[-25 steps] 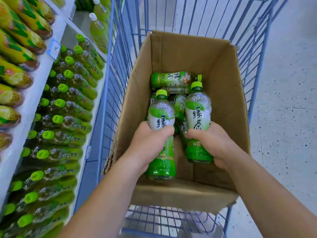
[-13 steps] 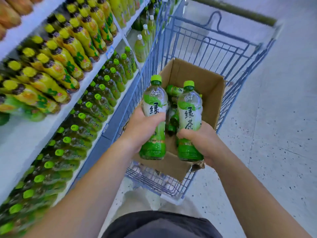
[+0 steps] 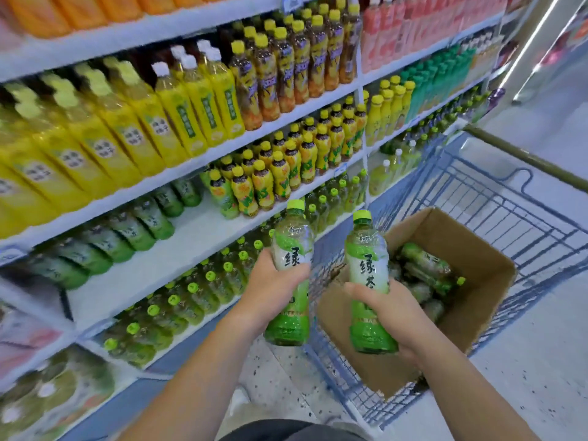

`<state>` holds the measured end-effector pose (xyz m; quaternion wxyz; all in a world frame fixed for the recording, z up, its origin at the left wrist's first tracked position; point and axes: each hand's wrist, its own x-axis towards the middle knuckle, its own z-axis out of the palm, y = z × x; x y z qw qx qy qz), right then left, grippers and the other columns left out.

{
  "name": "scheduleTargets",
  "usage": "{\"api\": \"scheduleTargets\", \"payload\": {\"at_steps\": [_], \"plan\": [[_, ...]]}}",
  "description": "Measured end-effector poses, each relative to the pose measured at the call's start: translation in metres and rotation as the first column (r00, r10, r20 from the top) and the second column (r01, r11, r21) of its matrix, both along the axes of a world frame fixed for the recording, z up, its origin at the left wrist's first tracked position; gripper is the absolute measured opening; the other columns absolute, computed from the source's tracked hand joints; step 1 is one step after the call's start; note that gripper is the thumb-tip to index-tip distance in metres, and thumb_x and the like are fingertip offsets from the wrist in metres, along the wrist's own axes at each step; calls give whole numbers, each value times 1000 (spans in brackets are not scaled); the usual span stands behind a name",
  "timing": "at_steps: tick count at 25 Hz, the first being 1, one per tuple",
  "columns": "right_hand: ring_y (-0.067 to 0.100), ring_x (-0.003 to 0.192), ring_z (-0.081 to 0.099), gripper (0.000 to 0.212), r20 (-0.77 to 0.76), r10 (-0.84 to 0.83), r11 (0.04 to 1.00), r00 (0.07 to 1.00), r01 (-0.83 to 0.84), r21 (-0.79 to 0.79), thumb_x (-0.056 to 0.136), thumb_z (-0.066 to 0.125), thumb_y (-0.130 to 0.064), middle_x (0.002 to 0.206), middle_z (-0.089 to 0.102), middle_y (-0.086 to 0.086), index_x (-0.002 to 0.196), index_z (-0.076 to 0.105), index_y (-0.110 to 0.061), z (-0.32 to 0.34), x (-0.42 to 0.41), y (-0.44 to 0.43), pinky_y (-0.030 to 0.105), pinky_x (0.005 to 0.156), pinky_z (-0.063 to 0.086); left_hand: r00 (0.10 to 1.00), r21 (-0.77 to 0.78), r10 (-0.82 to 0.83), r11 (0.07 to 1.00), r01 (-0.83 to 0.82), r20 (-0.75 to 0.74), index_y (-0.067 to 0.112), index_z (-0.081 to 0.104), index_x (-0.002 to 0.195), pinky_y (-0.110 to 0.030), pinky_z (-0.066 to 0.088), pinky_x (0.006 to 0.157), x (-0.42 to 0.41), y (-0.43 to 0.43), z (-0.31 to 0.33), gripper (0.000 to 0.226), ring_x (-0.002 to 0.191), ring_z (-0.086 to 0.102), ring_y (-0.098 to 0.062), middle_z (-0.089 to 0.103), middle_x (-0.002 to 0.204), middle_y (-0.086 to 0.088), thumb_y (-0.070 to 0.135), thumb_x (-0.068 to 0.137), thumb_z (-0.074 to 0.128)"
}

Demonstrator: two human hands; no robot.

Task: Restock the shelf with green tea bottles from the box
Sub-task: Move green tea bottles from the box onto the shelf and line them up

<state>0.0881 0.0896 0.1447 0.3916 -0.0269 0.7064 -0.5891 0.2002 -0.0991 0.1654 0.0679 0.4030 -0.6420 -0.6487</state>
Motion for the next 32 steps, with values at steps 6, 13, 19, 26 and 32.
{"api": "scheduleTargets", "payload": {"at_steps": [6, 13, 19, 26, 32], "plan": [[22, 76, 77, 41, -75, 140, 990, 987, -140, 2, 77, 86, -40, 88, 78, 2, 111, 67, -26, -10, 50, -102, 35, 57, 60, 979, -61, 204, 977, -204, -5, 32, 58, 111, -25, 50, 59, 80, -73, -10, 42, 80, 69, -9, 69, 98, 4, 32, 73, 77], [22, 78, 77, 48, -125, 250, 968, 960, -245, 61, 68, 89, -43, 90, 79, 0, 108, 71, -23, -19, 116, -219, 43, 67, 63, 971, -106, 238, 965, -239, -24, 38, 54, 106, -19, 48, 54, 161, -173, -28, 43, 69, 65, 1, 67, 94, 6, 37, 70, 79], [17, 77, 77, 37, -163, 248, 966, 955, -231, 118, 73, 90, -38, 88, 79, -6, 103, 72, -27, -49, 133, -305, 41, 70, 62, 959, -173, 281, 944, -282, -29, 38, 53, 103, -9, 44, 54, 185, -246, -67, 48, 74, 63, 12, 68, 86, 15, 29, 66, 82], [15, 78, 76, 45, -213, 360, 928, 908, -326, 178, 64, 86, -47, 90, 78, -9, 103, 70, -32, -117, 104, -362, 40, 68, 63, 964, -207, 260, 942, -265, -52, 43, 55, 104, -6, 47, 57, 155, -291, -141, 50, 80, 65, 7, 65, 94, 30, 27, 64, 81], [3, 72, 73, 39, -298, 414, 909, 860, -376, 178, 60, 83, -46, 87, 76, -18, 95, 67, -41, -180, 62, -391, 30, 61, 57, 951, -275, 296, 910, -310, -91, 41, 61, 105, -10, 49, 57, 115, -318, -205, 47, 78, 67, 4, 70, 92, 23, 27, 66, 82]]}}
